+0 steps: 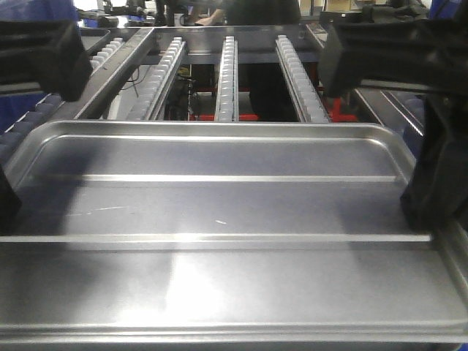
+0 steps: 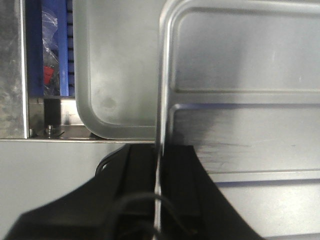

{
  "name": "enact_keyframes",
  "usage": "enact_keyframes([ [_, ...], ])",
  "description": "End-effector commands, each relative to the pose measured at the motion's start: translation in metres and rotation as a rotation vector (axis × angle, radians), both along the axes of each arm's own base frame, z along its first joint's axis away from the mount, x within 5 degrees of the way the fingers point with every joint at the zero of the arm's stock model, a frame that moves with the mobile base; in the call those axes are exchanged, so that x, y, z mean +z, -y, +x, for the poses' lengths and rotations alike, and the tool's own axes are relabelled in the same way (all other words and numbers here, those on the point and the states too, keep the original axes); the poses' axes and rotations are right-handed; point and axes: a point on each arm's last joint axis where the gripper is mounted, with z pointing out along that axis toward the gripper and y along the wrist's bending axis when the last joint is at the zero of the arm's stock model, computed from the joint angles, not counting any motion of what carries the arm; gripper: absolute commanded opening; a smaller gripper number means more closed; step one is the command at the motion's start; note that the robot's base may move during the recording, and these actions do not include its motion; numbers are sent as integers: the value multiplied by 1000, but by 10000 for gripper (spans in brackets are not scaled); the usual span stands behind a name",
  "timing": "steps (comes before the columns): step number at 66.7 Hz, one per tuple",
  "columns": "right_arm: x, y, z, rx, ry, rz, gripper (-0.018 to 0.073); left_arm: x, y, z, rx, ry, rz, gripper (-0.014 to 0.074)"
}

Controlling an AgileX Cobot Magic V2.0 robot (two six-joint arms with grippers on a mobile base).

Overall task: Grab silver tray and place in blue box
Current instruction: 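Lift the tray with both grippers and pull it toward the robot, then hold the tray in both grippers while the base turns away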

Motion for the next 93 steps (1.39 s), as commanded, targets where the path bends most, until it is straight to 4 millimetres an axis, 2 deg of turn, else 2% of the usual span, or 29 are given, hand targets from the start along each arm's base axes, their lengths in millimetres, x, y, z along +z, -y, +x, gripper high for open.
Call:
enact_keyframes([
  [1,14,0,2,23,69,45,54,15,1,0,-16,52,-66,-6],
  [93,14,0,2,23,70,44,54,14,2,1,-16,52,-64,-6],
])
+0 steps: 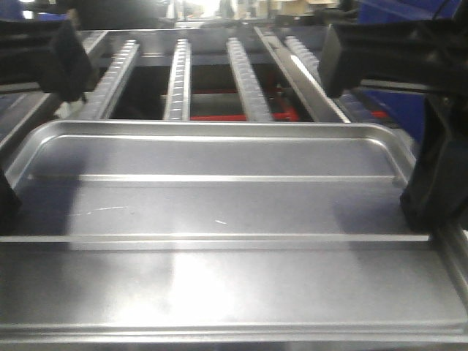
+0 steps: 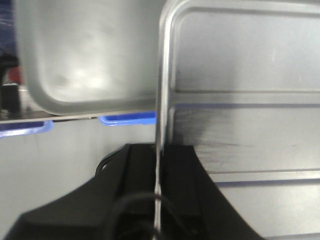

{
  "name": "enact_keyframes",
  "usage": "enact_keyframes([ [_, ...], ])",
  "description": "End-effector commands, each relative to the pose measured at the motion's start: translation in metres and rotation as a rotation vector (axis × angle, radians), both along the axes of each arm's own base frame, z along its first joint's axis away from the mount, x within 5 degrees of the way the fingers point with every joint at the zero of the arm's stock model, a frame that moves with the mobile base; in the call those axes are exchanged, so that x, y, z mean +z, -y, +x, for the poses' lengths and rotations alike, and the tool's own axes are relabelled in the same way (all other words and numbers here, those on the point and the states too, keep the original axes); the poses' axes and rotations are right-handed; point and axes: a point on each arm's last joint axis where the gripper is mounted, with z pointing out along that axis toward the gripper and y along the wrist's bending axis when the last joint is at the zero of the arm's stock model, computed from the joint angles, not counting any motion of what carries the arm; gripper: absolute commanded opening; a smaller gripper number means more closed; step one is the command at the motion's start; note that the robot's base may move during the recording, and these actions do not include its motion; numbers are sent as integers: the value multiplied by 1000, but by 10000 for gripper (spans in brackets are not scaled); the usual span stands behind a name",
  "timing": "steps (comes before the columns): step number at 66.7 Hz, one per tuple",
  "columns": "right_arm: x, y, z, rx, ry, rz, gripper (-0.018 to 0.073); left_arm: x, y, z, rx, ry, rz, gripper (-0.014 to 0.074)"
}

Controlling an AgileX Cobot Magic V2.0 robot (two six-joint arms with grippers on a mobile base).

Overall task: Grab silver tray and place in blue box
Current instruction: 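Hold the tray in both grippers while the base turns away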

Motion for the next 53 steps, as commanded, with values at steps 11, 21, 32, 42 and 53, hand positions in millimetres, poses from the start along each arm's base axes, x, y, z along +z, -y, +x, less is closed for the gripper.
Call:
enact_keyframes([
  [11,14,0,2,23,70,44,54,14,2,1,-16,52,-64,-6],
  [21,14,0,2,23,70,44,54,14,2,1,-16,52,-64,-6],
  [32,14,0,2,23,70,44,54,14,2,1,-16,52,-64,-6],
  [42,14,0,2,23,70,44,54,14,2,1,-16,52,-64,-6],
  [53,14,0,2,23,70,44,54,14,2,1,-16,52,-64,-6],
])
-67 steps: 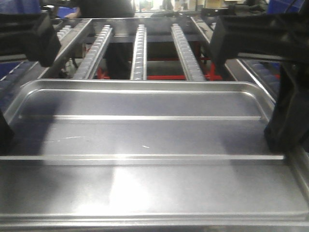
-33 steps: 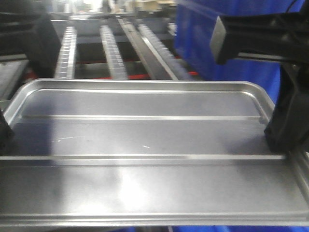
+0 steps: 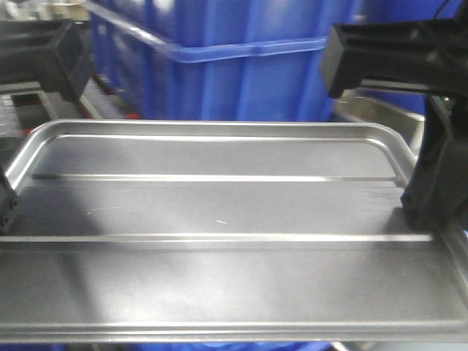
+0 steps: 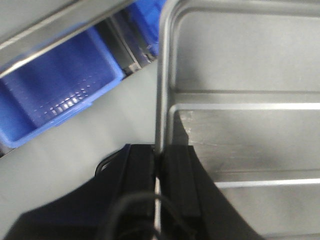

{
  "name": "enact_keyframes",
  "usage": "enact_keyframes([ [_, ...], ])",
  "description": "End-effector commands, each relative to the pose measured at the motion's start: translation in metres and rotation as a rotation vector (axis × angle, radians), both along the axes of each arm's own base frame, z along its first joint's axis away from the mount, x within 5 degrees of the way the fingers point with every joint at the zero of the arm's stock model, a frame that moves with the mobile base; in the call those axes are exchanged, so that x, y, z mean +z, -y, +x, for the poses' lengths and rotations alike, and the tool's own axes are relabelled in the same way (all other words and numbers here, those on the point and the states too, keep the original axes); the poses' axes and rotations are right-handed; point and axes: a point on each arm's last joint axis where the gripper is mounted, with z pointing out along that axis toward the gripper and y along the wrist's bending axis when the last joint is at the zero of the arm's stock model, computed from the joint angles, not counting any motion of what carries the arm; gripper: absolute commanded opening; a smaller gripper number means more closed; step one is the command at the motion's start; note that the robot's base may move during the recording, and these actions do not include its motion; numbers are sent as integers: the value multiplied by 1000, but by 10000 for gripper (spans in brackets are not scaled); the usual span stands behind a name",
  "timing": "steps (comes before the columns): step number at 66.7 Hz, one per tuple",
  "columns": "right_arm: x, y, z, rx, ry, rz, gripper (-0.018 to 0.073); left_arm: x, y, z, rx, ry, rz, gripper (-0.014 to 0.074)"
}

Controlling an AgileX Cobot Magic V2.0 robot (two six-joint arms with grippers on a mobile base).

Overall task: Grab silver tray and place in blue box
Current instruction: 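Hold the tray in both grippers while the base turns away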

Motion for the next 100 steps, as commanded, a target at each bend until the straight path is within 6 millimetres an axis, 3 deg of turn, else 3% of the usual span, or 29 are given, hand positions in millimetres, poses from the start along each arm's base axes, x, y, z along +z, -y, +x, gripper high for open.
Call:
enact_keyframes([
  [1,14,0,2,23,70,44,54,14,2,1,-16,51,-63,-6],
  [100,14,0,2,23,70,44,54,14,2,1,-16,51,-63,-6],
])
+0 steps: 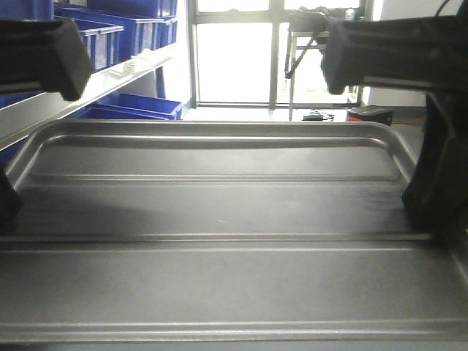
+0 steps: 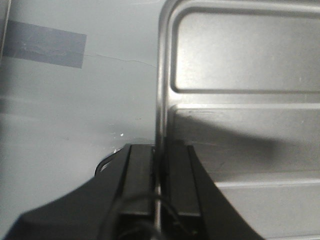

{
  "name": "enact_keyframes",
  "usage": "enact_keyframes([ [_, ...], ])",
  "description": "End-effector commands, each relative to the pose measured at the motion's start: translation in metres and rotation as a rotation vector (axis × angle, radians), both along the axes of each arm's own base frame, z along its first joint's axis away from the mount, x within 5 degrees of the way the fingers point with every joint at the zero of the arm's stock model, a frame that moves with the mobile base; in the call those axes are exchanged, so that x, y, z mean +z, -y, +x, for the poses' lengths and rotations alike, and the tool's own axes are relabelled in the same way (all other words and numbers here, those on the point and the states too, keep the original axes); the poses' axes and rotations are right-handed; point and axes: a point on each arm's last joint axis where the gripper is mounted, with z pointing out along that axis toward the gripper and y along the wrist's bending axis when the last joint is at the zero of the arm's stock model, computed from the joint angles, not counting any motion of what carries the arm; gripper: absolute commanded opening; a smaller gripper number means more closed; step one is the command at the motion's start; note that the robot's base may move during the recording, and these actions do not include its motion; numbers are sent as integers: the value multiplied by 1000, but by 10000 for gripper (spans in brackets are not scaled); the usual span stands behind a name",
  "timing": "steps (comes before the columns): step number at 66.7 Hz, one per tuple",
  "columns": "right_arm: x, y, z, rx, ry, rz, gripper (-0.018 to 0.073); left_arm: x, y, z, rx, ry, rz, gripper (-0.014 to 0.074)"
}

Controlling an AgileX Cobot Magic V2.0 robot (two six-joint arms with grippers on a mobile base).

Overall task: Grab silver tray and place in blue box
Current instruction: 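Hold the tray in both grippers while the base turns away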

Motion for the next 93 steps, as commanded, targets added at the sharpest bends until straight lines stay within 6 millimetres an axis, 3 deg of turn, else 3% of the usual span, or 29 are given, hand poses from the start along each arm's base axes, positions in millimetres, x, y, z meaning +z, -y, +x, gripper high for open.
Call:
enact_keyframes([
  [1,13,-1,2,24,69,43,54,14,2,1,-16,51,-63,-6],
  [93,13,-1,2,24,69,43,54,14,2,1,-16,51,-63,-6],
])
